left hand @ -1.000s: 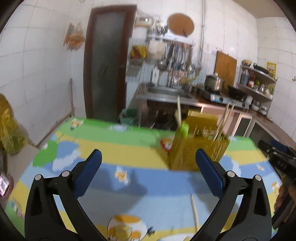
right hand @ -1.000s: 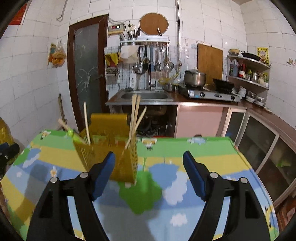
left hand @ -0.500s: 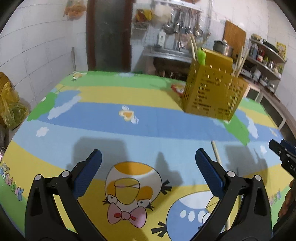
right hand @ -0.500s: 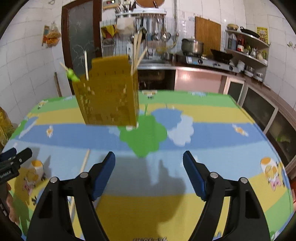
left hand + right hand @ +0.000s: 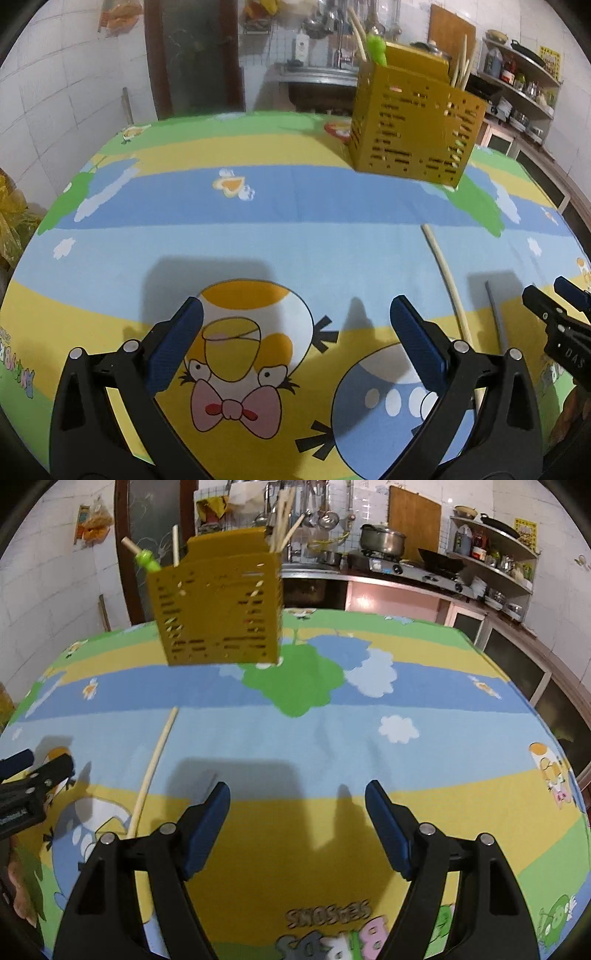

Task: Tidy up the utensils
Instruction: 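Lower both open tools toward the last two wooden chopsticks on the cloth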

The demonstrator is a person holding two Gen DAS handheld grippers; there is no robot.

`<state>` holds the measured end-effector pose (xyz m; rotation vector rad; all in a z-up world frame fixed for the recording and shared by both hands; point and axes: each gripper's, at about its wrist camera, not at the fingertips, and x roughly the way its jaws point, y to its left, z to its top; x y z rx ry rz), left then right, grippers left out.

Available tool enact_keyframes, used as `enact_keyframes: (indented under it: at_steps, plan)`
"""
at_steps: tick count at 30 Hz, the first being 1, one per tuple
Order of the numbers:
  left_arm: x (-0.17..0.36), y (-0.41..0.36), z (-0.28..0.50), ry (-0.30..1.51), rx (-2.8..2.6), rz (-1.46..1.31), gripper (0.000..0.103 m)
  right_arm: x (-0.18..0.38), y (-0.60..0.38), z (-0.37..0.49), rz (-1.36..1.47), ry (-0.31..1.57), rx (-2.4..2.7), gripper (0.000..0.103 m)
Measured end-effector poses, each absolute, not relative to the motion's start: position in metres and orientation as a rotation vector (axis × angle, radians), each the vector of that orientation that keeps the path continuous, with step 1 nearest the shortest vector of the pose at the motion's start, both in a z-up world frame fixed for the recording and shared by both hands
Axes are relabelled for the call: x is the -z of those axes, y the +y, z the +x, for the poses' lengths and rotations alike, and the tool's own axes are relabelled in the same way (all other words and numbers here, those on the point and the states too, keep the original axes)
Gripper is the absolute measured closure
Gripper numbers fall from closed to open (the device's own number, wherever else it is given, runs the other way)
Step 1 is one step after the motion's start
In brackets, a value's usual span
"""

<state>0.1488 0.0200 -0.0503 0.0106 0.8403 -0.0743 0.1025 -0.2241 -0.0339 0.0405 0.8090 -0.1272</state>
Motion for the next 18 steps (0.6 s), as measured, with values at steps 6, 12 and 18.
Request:
enact_keyframes:
  at_steps: [6,12,18]
  plan:
    - [0.052,0.018,0.148,0.841,0.064,0.042,0.005,0.039,-0.202,0.110,0.013,0.852,0.094,0.029]
    - [0.053,0.024,0.150,0.833,0.039,0.058,0.005,0.050,-0.182,0.120,-0.011,0.914,0.092,0.035]
    - [0.050,0.027,0.152,0.820,0.034,0.052,0.005,0.048,-0.180,0.115,0.051,0.940,0.058,0.061]
